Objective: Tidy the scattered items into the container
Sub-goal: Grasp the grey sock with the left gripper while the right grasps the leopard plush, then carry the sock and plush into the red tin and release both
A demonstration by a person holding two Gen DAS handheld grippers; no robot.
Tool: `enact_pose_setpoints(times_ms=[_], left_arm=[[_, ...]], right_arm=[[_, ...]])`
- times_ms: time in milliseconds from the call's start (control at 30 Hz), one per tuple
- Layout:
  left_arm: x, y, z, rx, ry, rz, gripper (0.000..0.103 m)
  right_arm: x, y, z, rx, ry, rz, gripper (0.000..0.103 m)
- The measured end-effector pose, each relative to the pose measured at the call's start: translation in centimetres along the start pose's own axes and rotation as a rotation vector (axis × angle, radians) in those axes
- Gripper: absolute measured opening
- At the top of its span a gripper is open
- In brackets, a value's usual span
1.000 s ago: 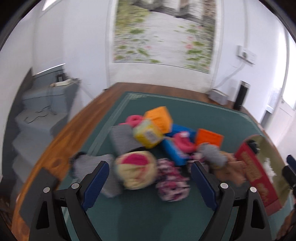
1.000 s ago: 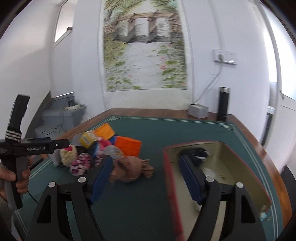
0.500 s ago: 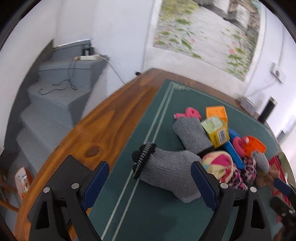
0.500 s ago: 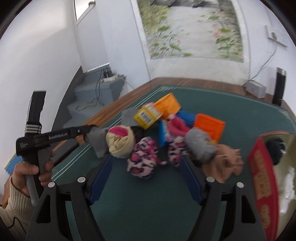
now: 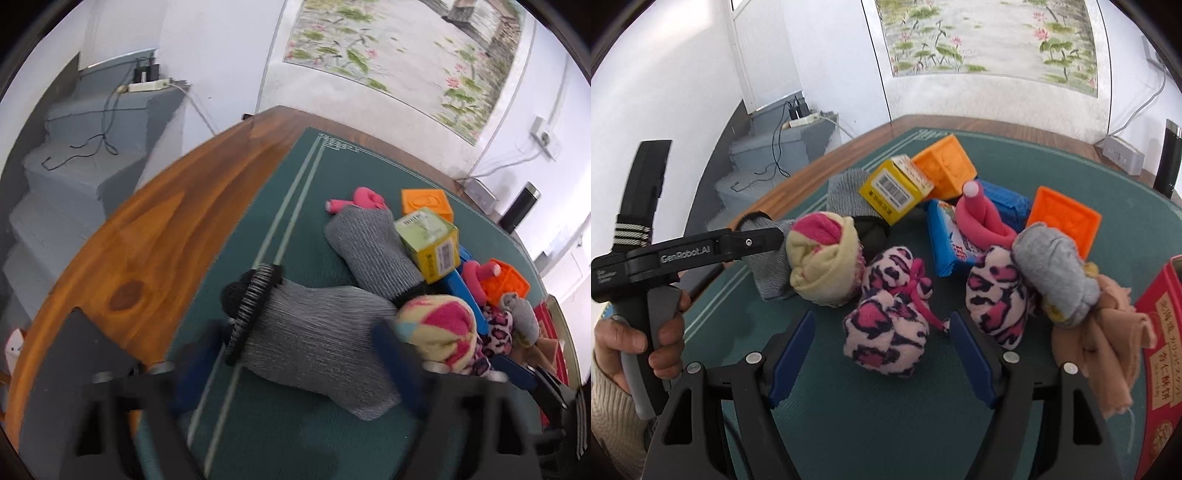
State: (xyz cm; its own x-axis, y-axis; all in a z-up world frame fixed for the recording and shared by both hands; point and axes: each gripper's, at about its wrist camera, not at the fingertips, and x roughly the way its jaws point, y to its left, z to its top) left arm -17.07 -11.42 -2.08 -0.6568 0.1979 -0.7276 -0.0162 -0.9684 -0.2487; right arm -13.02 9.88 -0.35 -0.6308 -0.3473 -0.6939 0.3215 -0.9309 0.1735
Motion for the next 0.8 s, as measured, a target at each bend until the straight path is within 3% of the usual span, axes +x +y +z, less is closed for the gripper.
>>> enact_pose_setpoints(times_ms=[33, 100, 167, 333, 567, 800], left_arm=[[-0.1, -0.1, -0.1, 0.004, -0.010, 0.008, 0.067], [-1.1, -0.1, -0.2, -0.008, -0.037, 0.010, 0.049], [-2.0, -0.1, -0.3, -0.021, -0.063, 0.012, 0.033], [-4.3, 0.0, -0.6, -0.052, -0.131, 0.018, 0.020], [-7.5, 0.0, -1.0, -0.093, -0.225, 0.024, 0.019], [-11.4, -5.1, -0.6, 0.000, -0.282, -0.035, 0.019]], right_arm=[[0.4, -0.1, 0.0, 0.001, 0.011, -0.003, 0.074], [1.2, -0.3, -0.1, 0.001, 0.038, -0.017, 0.049], [1.3, -0.4, -0.1, -0.003, 0.041, -0.027, 0.046], [-0.2, -0.5, -0.5, 0.002, -0.001, -0.030, 0.042], [-6.2, 0.1, -0.4, -0.027, -0.161, -0.048, 0.042], [-9.4, -0.7, 0.1, -0.001, -0.239, -0.088, 0.042]])
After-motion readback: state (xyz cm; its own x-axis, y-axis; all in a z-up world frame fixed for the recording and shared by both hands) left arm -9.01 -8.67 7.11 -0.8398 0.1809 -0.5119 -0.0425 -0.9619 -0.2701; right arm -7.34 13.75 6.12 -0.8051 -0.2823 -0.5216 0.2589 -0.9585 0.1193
